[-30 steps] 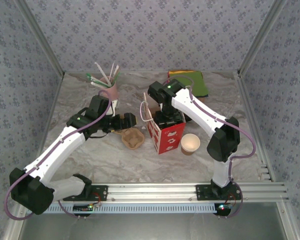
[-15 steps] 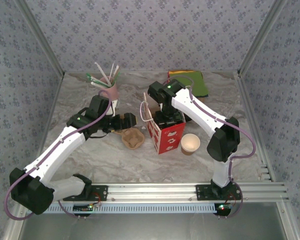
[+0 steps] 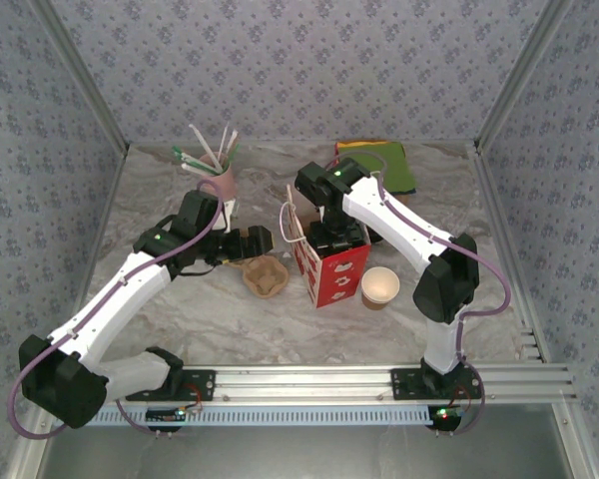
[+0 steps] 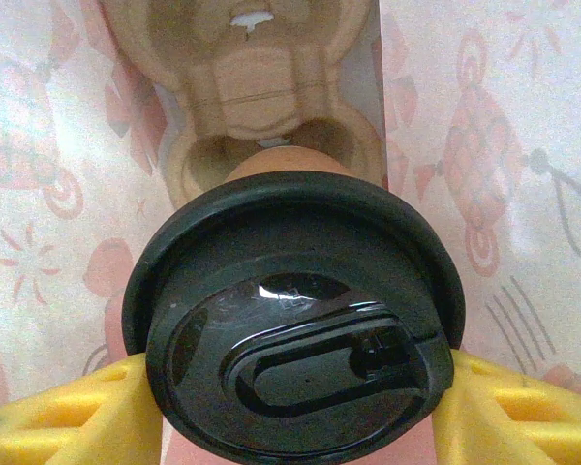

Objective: Pack the takeout coffee

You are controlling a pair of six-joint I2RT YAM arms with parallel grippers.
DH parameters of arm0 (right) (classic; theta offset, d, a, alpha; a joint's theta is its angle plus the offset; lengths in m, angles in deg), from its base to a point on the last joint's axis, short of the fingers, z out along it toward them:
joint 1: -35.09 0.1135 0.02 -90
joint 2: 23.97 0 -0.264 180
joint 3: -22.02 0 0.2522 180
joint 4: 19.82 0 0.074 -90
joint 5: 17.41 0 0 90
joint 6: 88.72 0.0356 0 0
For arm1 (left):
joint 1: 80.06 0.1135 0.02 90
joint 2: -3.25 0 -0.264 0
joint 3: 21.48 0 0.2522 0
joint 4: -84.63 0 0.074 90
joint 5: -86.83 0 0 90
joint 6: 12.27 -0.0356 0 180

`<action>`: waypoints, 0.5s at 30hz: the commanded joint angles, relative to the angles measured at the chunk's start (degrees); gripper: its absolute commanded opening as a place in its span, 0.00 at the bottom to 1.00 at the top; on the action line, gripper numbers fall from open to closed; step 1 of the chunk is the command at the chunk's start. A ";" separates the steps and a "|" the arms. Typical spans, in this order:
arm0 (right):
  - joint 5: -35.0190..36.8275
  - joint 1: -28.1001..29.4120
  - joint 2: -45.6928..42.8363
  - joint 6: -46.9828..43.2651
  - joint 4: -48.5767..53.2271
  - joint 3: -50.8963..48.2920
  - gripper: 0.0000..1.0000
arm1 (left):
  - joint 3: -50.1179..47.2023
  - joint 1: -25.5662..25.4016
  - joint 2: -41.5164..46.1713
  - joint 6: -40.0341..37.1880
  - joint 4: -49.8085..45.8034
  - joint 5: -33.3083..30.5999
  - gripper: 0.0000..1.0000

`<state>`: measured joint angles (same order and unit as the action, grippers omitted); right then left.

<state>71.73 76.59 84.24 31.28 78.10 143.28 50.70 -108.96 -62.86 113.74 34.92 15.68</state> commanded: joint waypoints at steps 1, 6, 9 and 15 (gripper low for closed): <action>0.58 0.02 -0.10 -0.47 0.98 -0.01 0.65 | 1.06 -0.26 -0.06 -0.75 0.35 0.48 1.00; 0.59 0.00 -0.01 -0.47 0.66 -0.10 0.65 | 1.03 -0.25 -0.05 -0.69 0.26 0.48 1.00; 0.47 0.03 0.12 -0.48 0.57 -0.19 0.65 | 1.04 -0.19 -0.04 -0.74 0.27 0.49 1.00; 0.44 0.08 -0.01 -0.56 0.57 -0.32 0.65 | 1.18 -0.24 -0.23 -0.76 0.30 0.48 1.00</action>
<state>71.73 76.59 84.24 31.28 77.86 143.28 50.70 -108.96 -62.86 113.74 34.92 15.68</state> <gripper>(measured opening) 0.649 0.997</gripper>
